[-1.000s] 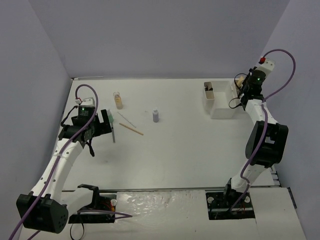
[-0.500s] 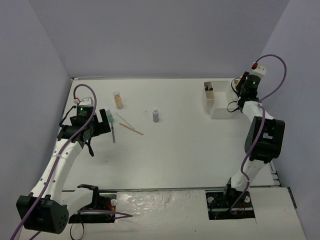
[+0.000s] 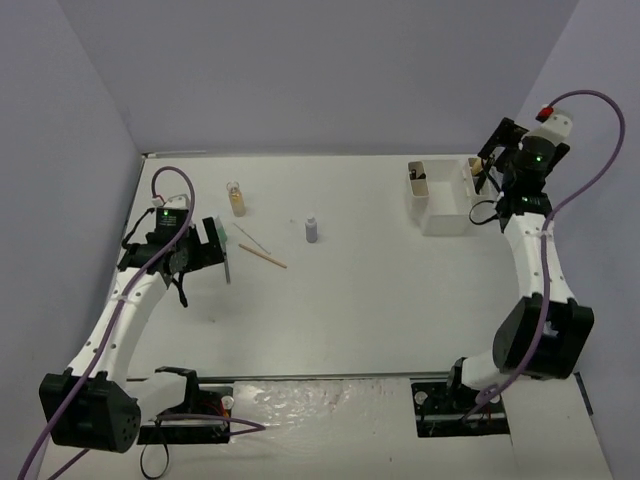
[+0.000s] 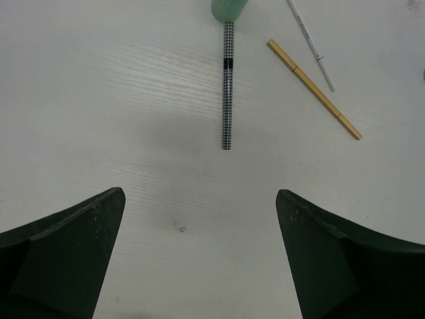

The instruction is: Organize the makeup

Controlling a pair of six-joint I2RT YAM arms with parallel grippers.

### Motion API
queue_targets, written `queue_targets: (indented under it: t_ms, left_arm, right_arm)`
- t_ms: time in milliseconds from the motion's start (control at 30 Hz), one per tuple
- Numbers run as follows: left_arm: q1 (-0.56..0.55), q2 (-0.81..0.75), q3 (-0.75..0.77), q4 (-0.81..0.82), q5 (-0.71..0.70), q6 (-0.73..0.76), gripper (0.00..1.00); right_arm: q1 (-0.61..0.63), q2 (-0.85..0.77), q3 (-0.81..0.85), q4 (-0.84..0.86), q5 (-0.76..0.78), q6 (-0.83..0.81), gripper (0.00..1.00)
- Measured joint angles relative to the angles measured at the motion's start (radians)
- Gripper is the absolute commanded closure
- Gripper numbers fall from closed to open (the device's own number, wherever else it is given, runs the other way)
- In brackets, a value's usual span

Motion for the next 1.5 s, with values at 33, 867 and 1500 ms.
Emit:
queue_targets:
  t_ms: [33, 867, 1500]
  left_arm:
    - [0.0, 0.018, 0.0, -0.001, 0.006, 0.0, 0.07]
    - [-0.074, 0.429, 0.059, 0.094, 0.013, -0.128, 0.64]
    - [-0.103, 0.545, -0.036, 0.285, -0.08, -0.202, 0.8]
  right_arm:
    - [0.0, -0.047, 0.003, -0.026, 0.0, 0.016, 0.03]
    - [0.108, -0.777, -0.415, -0.327, -0.145, 0.206, 0.0]
    - [0.159, -0.826, -0.421, -0.341, -0.075, 0.155, 0.0]
